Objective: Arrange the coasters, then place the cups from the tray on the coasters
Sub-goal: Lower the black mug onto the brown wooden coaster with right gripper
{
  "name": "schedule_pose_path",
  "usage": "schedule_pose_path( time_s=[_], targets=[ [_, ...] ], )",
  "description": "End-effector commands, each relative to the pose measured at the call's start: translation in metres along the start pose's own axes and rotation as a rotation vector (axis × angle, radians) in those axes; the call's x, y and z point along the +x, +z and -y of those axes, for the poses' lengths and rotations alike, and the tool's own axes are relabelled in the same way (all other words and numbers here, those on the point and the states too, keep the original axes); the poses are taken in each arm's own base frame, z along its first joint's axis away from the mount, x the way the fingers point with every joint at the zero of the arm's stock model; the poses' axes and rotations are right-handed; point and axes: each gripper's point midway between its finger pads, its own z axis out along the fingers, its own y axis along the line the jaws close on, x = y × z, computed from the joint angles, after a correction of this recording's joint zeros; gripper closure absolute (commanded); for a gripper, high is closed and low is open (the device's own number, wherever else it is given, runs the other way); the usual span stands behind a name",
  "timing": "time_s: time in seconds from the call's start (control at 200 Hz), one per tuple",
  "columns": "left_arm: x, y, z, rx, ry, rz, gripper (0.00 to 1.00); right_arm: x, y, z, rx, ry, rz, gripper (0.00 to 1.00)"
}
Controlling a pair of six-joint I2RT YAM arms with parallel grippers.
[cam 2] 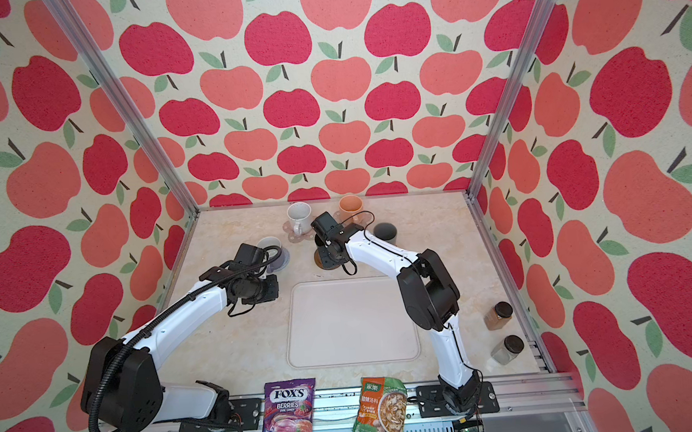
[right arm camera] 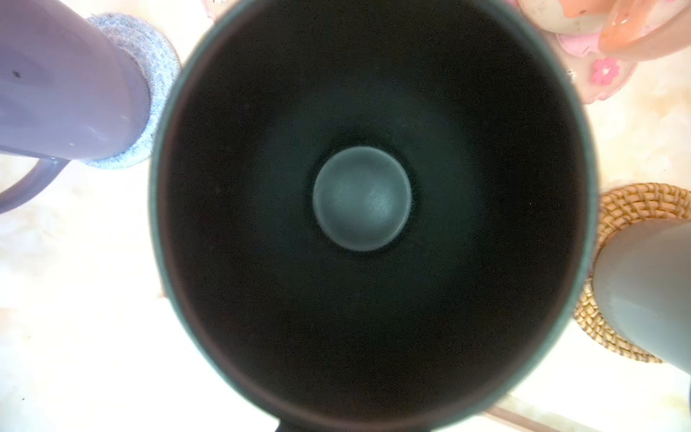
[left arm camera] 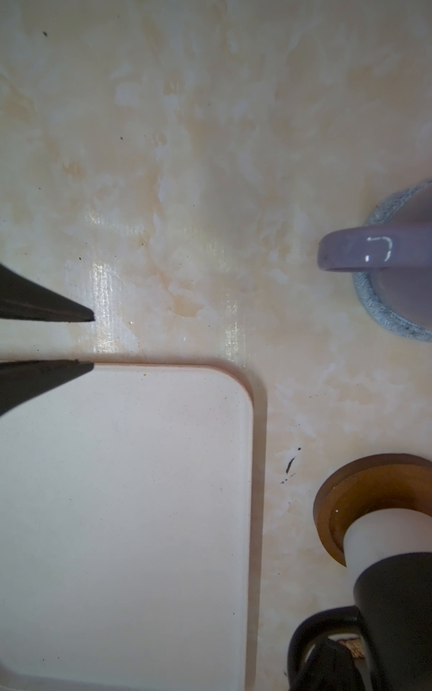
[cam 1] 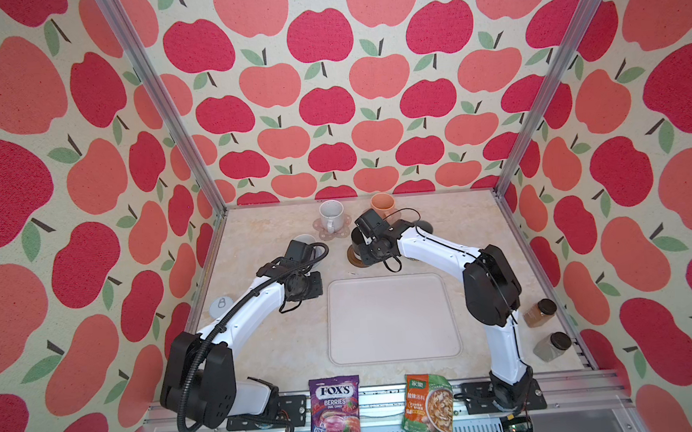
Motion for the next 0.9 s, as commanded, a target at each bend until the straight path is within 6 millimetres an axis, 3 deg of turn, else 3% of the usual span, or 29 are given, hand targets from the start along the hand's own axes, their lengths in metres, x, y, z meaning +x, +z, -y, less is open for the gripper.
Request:
schedule_pose_path(
  time_s=[0.0, 0.895],
  targets=[
    [0.0000, 0.0046, -0.0005, 0.003, 0.009, -0.013, 0.79, -0.0252, -0.0091, -0.0031, -0.013, 0.038, 0.071, 1.00],
    [0.0030, 0.0098, 0.0000, 0.017, 0.002, -0.034, 0.79, -0.0267, -0.0001, -0.0036, -0.010, 0.044, 0.060, 1.00]
  ],
)
